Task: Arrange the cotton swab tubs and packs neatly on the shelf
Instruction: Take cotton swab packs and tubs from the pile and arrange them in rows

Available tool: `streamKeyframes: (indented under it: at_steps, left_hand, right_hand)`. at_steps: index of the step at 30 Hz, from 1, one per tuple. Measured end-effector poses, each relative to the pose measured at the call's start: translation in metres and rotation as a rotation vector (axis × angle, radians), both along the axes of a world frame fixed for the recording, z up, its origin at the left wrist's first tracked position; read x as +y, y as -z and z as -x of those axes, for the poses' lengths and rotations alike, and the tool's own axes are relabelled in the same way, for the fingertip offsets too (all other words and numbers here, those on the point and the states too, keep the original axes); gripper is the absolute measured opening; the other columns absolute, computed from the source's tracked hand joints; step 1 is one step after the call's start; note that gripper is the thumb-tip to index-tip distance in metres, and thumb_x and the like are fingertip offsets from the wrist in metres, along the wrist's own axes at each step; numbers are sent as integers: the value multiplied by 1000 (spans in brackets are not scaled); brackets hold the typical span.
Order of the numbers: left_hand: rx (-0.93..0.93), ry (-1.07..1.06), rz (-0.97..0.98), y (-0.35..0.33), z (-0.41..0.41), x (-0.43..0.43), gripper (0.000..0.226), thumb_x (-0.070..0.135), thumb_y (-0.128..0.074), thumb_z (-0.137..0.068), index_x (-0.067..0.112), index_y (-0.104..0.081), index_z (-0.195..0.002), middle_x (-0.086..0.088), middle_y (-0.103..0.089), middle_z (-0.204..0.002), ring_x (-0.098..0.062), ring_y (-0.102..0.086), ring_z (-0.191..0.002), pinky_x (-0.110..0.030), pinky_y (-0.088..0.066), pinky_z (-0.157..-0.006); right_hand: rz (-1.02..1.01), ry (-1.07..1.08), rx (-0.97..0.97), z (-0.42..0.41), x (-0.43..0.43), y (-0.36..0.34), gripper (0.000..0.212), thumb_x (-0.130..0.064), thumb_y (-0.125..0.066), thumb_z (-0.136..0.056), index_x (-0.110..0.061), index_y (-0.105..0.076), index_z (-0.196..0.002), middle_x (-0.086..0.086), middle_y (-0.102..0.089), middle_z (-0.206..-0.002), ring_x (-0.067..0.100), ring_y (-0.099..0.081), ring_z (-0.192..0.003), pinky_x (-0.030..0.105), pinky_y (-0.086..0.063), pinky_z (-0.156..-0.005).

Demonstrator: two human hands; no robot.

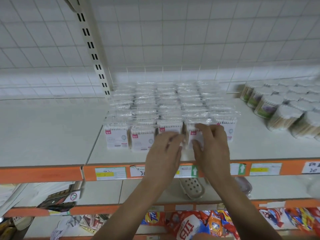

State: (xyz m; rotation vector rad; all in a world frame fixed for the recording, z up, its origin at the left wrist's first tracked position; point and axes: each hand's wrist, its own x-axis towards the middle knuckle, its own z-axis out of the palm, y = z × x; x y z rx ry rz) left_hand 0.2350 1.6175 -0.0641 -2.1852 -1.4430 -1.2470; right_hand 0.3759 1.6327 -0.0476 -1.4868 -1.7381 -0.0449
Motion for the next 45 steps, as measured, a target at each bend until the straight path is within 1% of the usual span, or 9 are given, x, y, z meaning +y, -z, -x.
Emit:
streamKeyframes:
  at_steps: [4,8,12,17,24,31,34,39,45]
  left_hand:
    - [94,-119,-128,-8,-17,7,34,-1,-63,-82,10,-63,-115,-12,-56,-124,-29,-48,-117,-37,-44,-96]
    - [173,-410,-32,-17,0,5,44,33,-53,-93,14,-54,-133,-14,-40,-146,-34,-27,-139,-58,-26,-108]
    - [237,-565,103,-17,29,18,50,52,-39,-96,23,-52,-134,-6,-39,-149,-32,-23,-142,-68,-14,-106]
    - [244,-531,227,-13,40,34,55,56,-32,-94,22,-53,-132,-8,-47,-142,-33,-28,-140,-74,-13,-99]
    - [266,-521,212,-10,43,42,50,52,-35,-94,21,-57,-126,-8,-55,-132,-37,-43,-129,-75,-16,-97]
    - [233,-482,208,-20,46,31,56,55,-33,-93,21,-52,-134,-9,-49,-140,-33,-37,-134,-72,-17,-100]
    - [222,-460,203,-24,54,29,57,55,-30,-94,21,-52,-133,-9,-48,-141,-33,-35,-136,-68,-14,-104]
    - [278,-417,281,-22,70,35,68,61,-14,-96,19,-54,-132,-11,-51,-137,-35,-40,-132,-67,-23,-103]
    - [312,-425,272,-20,71,37,65,60,-18,-96,18,-57,-127,-10,-57,-130,-33,-48,-125,-66,-24,-103]
  right_hand:
    - [-91,42,-93,-7,3,-1,54,-2,-75,-68,-14,-61,-119,18,-50,-120,32,-42,-109,42,-43,-89]
    - [-49,-2,-234,-16,8,4,58,-31,-61,-84,-19,-45,-138,17,-27,-151,38,-18,-140,54,-27,-107]
    - [24,28,-337,-19,23,1,60,-55,-30,-93,-24,-34,-145,14,-23,-154,36,-14,-143,63,-17,-107]
    - [86,49,-411,-16,39,1,60,-58,-22,-94,-26,-38,-142,14,-34,-149,35,-26,-140,68,-16,-104]
    - [85,49,-423,-17,43,1,54,-55,-30,-92,-24,-50,-132,15,-44,-141,33,-37,-134,68,-17,-103]
    - [2,41,-349,-11,34,-5,60,-59,-33,-90,-22,-50,-134,12,-42,-143,31,-31,-138,66,-7,-107]
    - [-89,-1,-350,6,33,-11,53,-52,-33,-94,-19,-54,-129,11,-46,-142,29,-34,-137,61,-7,-110]
    - [-102,-39,-473,40,38,-9,46,-42,-35,-96,-18,-56,-128,10,-51,-138,28,-39,-135,61,-18,-110]
    - [-48,19,-533,49,48,-1,46,-41,-32,-96,-19,-58,-127,7,-58,-131,28,-47,-129,57,-16,-110]
